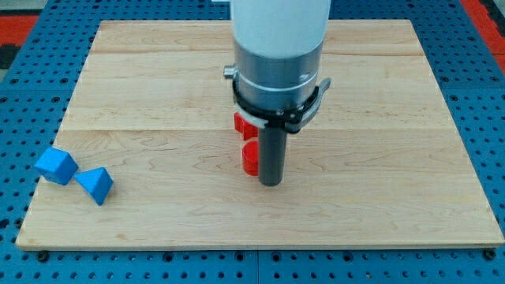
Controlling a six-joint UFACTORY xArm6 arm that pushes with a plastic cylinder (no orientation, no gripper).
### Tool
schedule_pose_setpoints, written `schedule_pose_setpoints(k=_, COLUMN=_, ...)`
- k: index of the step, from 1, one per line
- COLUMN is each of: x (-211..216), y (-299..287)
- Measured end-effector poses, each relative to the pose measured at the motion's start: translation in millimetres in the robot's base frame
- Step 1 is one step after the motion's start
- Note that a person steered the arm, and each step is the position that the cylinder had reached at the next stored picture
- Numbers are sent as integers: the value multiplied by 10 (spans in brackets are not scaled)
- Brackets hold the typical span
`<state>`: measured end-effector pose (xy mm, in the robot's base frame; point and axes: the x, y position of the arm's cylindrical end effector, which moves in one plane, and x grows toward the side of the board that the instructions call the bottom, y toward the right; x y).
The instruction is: Place the blue triangle towards the bottom left of the red circle
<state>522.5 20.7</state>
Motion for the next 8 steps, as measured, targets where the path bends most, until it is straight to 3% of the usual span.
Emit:
schedule_pose_setpoints(k=1, x=0, y=-296)
schedule_pose_setpoints(k=2, x=520, y=-223)
schedule_pose_setpoints(k=3, x=965, y=-565)
schedule_pose_setpoints(k=5, x=864, y=-3025)
schedule_pose_setpoints(k=6, x=355, y=-3055)
schedule_pose_setpoints(k=7, x=78, y=-2522)
schedule_pose_setpoints(k=8, x=73, y=-1709)
